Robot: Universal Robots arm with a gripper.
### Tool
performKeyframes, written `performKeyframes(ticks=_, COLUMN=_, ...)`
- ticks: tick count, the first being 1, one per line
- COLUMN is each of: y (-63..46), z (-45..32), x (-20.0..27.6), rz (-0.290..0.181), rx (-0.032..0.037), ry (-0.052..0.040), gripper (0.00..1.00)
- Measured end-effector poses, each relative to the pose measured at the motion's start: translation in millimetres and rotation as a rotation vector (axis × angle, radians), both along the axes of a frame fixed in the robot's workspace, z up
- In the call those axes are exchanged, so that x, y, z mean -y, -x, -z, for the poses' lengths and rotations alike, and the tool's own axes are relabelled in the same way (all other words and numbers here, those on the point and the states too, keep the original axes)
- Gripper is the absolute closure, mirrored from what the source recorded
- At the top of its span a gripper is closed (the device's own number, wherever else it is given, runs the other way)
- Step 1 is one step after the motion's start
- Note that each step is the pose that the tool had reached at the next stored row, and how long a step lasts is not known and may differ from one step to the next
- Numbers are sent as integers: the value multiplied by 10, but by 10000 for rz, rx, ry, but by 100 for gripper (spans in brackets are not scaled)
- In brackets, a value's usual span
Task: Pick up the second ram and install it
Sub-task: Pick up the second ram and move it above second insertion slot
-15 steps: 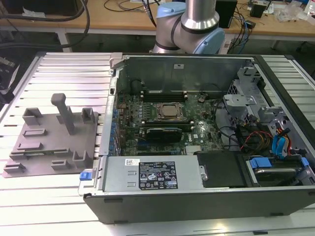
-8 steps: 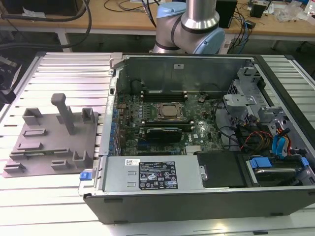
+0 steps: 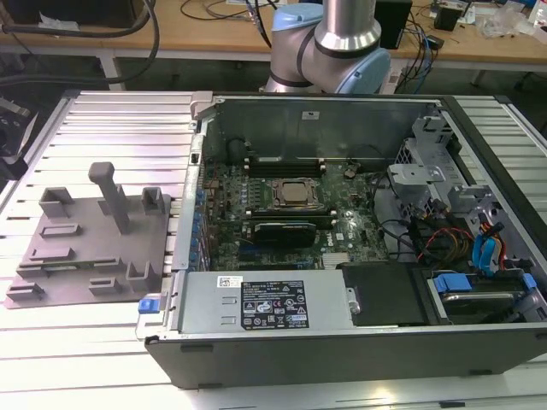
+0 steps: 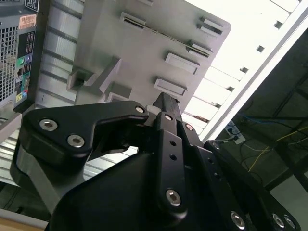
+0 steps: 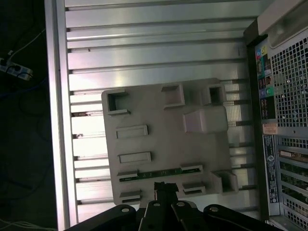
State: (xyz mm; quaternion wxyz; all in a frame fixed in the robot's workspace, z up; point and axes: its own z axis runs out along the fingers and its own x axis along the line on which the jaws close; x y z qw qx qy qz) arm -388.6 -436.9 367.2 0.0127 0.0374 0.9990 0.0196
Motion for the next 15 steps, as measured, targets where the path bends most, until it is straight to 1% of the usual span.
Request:
performKeyframes(ticks=3, y=0, z=0, x=0, rz=-50, rx=0, ry=0, gripper=92)
performKeyframes(ticks=6, y=0, z=0, x=0, rz=-308, rx=1, ry=0, gripper=92)
performKeyframes(ticks=8, y=0, z=0, x=0, rz=-837, rx=0, ry=0, gripper=92)
performKeyframes(ticks=11, y=0, z=0, x=0, rz=-1337, rx=1, ry=0, gripper=92)
performKeyframes(ticks=12, y=0, z=0, x=0, rz=-1650, rx=1, ry=0, gripper=92)
performKeyframes(ticks=15, y=0, z=0, x=0, rz=-2353, rx=0, ry=0, gripper=92)
